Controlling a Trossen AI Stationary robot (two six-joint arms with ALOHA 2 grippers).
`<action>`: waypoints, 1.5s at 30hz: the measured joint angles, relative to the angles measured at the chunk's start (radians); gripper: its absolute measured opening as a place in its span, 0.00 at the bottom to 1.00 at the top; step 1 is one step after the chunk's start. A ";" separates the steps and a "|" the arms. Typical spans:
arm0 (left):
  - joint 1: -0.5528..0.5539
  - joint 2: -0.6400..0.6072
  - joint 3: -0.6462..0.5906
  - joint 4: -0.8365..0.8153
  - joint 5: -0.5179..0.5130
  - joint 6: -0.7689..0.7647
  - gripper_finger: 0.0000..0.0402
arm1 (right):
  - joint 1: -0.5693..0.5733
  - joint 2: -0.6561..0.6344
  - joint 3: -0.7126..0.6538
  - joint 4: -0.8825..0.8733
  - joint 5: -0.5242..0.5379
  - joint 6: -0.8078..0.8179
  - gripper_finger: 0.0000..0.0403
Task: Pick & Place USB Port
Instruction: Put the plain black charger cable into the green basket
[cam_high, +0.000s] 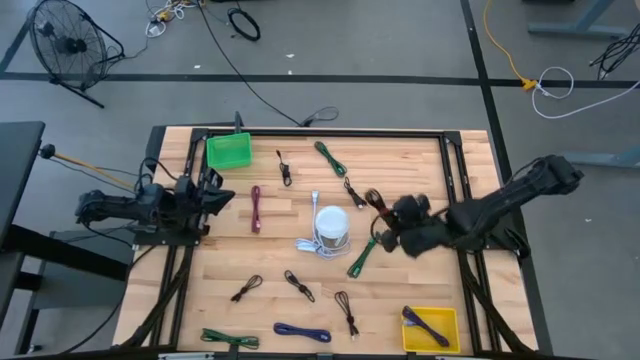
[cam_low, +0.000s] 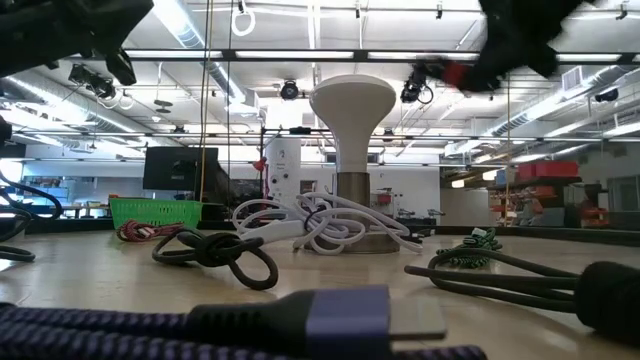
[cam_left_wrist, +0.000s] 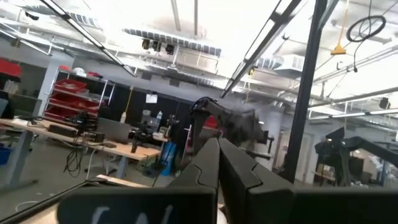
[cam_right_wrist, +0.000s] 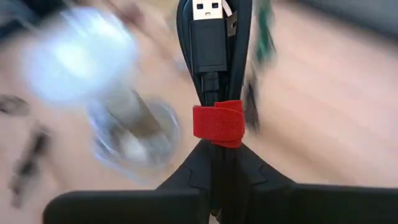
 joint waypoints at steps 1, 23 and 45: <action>0.000 0.009 0.000 0.010 0.000 -0.001 0.02 | -0.019 -0.007 0.034 0.057 -0.004 -0.108 0.05; 0.000 0.783 0.537 0.072 0.004 0.186 0.43 | -0.230 0.233 0.315 0.655 -0.402 -0.862 0.05; 0.006 1.248 0.947 0.064 0.060 0.317 0.49 | -0.224 0.249 0.368 0.639 -0.402 -0.924 0.05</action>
